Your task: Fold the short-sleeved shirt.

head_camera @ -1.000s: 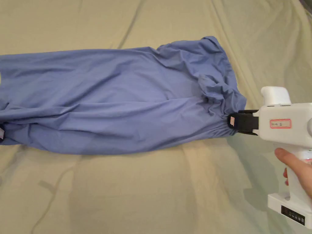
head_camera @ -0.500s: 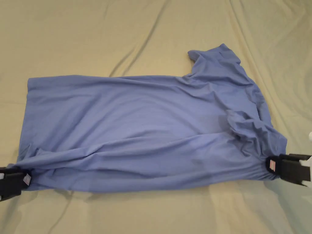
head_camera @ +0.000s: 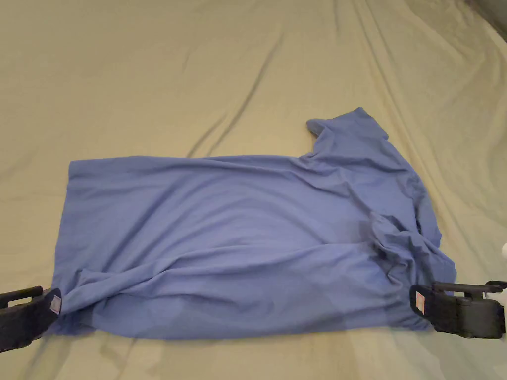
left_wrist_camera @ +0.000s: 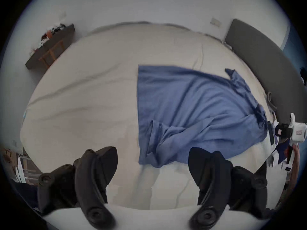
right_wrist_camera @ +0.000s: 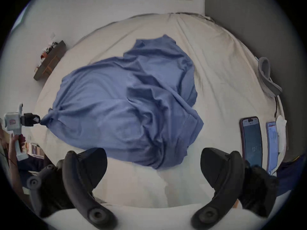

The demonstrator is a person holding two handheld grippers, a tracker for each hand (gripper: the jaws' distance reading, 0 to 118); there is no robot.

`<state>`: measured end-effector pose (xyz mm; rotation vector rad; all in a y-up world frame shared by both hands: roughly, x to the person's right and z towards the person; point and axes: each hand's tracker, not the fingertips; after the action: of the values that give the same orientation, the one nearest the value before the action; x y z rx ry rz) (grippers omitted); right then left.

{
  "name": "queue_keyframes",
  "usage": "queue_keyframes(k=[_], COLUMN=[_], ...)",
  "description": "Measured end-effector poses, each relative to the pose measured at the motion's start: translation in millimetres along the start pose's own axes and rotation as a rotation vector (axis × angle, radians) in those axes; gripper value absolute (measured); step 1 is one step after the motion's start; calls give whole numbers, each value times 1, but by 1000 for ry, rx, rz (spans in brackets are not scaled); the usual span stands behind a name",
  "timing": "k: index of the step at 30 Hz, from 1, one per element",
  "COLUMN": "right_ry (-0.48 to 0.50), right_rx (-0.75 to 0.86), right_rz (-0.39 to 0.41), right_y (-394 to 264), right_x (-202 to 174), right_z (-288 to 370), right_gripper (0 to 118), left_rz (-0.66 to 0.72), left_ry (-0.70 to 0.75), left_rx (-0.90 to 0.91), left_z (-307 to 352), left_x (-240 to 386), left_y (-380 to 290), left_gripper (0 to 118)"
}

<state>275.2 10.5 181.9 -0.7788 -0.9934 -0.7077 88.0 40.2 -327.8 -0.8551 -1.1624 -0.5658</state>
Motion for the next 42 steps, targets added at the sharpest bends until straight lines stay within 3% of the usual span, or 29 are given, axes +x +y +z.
queue_keyframes(k=[2, 3, 4, 5, 9, 15, 21, 22, 24, 25, 29, 33, 34, 35, 36, 37, 38, 42], right_ry=[10, 19, 34, 44, 69, 95, 101, 101, 95, 94, 73, 66, 70, 69, 70, 72, 78, 93], right_rx=[74, 112, 151, 176, 232, 224, 209, 205, 193, 188, 153, 110, 102, 94, 83, 70, 49, 33], right_rz=[13, 16, 19, 18, -7, 32, 62, 67, 79, 81, 85, 50, 39, 33, 29, 26, 25, 38], right_y=[0, 0, -1, -2, -11, 2, 33, 38, 48, 52, 65, 67, 65, 62, 60, 58, 57, 62], right_x=[-11, -17, -23, -29, -46, -58, -61, -61, -63, -63, -59, -53, -52, -52, -52, -51, -51, -51], right_z=[21, 29, 38, 42, 46, 39, 22, 19, 12, 8, -9, -28, -32, -36, -40, -45, -50, -54], right_gripper=[107, 85, 30, 4, 4, 4, 4, 4, 4, 4, 4, 4, 4, 4, 4, 4, 4, 4], left_rz=[20, 48, 90, 84, 41, -40, -91, -71, -2, 16, -7, -71, -83, -95, -88, -78, -88, -92], left_ry=[-55, -125, -160, -180, -96, -73, 47, 51, -8, -22, 16, -10, -7, -15, -57, -112, -59, -116], left_rx=[89, 112, 169, 157, 63, 154, 154, 136, 46, -22, -150, -248, -177, -146, -146, -147, -158, -122], left_z=[30, 38, 43, 44, 37, 14, -80, -94, -142, -163, -241, -267, -261, -252, -246, -242, -237, -206], left_x=[-1, -4, -4, -2, 16, 21, -1, 0, -13, -17, -24, -6, -12, -8, -8, -8, -12, -8], left_y=[-2, -5, -10, -11, -2, 53, 148, 159, 178, 184, 188, 166, 170, 171, 171, 171, 175, 178], left_gripper=[95, 73, 2, 0, 0, 0, 2, 25, 85, 88, 88, 84, 56, 18, 6, 6, 5, 5])
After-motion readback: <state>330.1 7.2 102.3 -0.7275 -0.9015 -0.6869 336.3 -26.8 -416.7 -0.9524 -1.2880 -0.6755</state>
